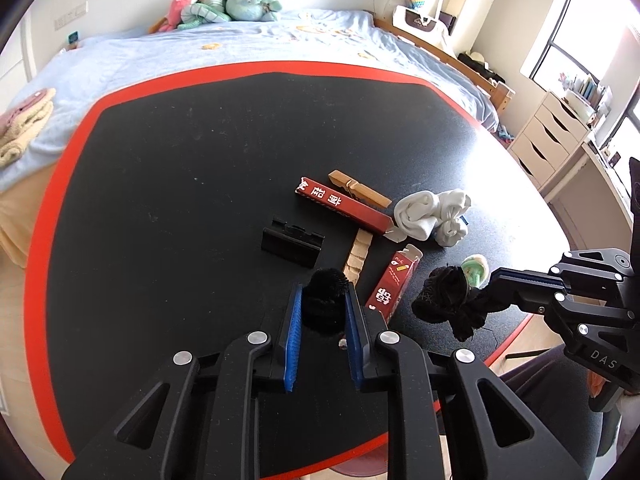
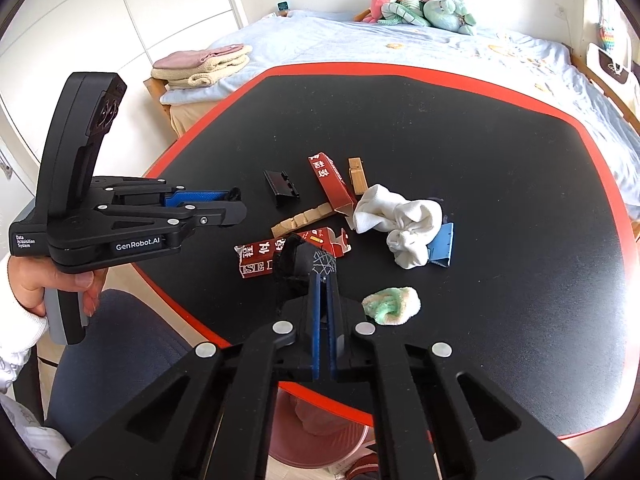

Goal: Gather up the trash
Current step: 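Carry the black sock in the left gripper over the pink wastebasket and release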

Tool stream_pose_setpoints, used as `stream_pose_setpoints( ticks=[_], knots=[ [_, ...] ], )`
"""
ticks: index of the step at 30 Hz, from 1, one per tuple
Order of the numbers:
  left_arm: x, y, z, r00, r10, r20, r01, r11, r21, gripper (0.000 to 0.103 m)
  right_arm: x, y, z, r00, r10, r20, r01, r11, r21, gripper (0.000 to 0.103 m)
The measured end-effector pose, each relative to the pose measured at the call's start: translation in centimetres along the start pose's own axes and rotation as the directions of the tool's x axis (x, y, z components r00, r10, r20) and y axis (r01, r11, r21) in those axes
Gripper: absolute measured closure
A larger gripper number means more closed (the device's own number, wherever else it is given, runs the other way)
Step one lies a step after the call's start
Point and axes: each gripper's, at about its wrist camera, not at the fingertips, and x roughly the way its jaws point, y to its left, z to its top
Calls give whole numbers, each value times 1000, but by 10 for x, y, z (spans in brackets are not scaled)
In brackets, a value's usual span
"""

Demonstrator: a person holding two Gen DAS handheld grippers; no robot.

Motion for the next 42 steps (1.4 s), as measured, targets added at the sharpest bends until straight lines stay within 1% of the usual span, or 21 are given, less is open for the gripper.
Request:
stream_pose_setpoints(
  ticks=[9, 20, 27, 33, 42],
  knots=[
    [-39, -17, -10, 999, -17, 43, 15, 998, 54, 83, -36, 16, -10, 999, -14, 42, 14, 1000, -4, 101],
    [-68, -45, -43, 997, -54, 61, 46, 991, 126, 83, -76, 34, -40, 998, -24, 64, 24, 1000, -2, 101],
    [-77, -61, -65, 996, -80, 48, 71, 985, 156, 83, -91, 44, -68, 998, -22, 56, 21, 1000, 5, 101],
    [-76, -73, -85, 995, -100, 25, 94, 980, 175, 83, -92, 50, -89, 999, -12, 32, 12, 1000, 12, 101],
    [-75, -79, -96, 993, -115, 10, 111, 978, 176, 83, -92, 50, -98, 1000, -3, 19, 3, 1000, 17, 101]
  ],
)
